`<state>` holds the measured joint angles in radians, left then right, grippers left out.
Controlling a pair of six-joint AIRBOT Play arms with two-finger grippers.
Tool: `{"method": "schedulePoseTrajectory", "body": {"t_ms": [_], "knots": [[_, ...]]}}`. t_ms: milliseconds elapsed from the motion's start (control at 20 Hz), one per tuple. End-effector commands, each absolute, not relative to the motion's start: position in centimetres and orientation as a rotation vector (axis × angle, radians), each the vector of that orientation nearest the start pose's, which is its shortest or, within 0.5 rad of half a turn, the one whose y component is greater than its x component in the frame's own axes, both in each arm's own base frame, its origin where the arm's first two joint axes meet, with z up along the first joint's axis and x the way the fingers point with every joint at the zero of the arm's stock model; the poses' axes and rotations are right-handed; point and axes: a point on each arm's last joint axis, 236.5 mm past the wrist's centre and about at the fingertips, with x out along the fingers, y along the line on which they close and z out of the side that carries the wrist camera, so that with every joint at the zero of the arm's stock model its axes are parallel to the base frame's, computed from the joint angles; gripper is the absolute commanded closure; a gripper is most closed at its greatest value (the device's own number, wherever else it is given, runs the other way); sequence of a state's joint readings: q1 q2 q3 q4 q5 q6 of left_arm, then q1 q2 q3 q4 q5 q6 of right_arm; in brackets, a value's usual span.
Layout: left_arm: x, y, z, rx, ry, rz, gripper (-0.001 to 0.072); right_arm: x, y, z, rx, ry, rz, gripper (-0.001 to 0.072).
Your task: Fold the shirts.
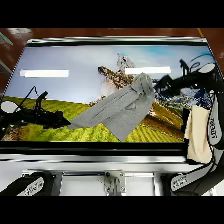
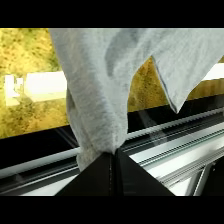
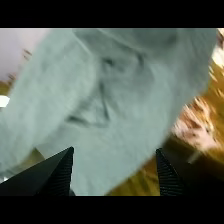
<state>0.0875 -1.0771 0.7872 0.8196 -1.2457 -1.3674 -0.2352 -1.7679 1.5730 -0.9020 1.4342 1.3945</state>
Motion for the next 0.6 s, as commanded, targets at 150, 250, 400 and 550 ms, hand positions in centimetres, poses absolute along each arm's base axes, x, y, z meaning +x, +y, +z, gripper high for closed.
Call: {"method": "schedulePoseTrajectory", "body": {"t_ms": [150, 250, 400, 550], "knots": [[29.8, -12.9, 2.0, -0.607, 1.313, -0.475, 0.0675, 36.2, 8.1, -9.2, 0.882, 1.614, 0.309, 0.0083], [29.8, -12.9, 2.0, -0.606, 1.311, -0.476, 0.0675, 36.3, 9.8, -11.0, 0.859, 1.594, 0.285, 0.0083], [29.9, -12.9, 2.0, -0.595, 1.304, -0.483, 0.0675, 37.8, 11.5, -12.1, 0.814, 1.537, 0.241, 0.0083], [30.7, -12.6, 2.2, -0.592, 1.273, -0.468, 0.0675, 38.6, 13.2, -13.2, 0.822, 1.519, 0.184, 0.0119]]}}
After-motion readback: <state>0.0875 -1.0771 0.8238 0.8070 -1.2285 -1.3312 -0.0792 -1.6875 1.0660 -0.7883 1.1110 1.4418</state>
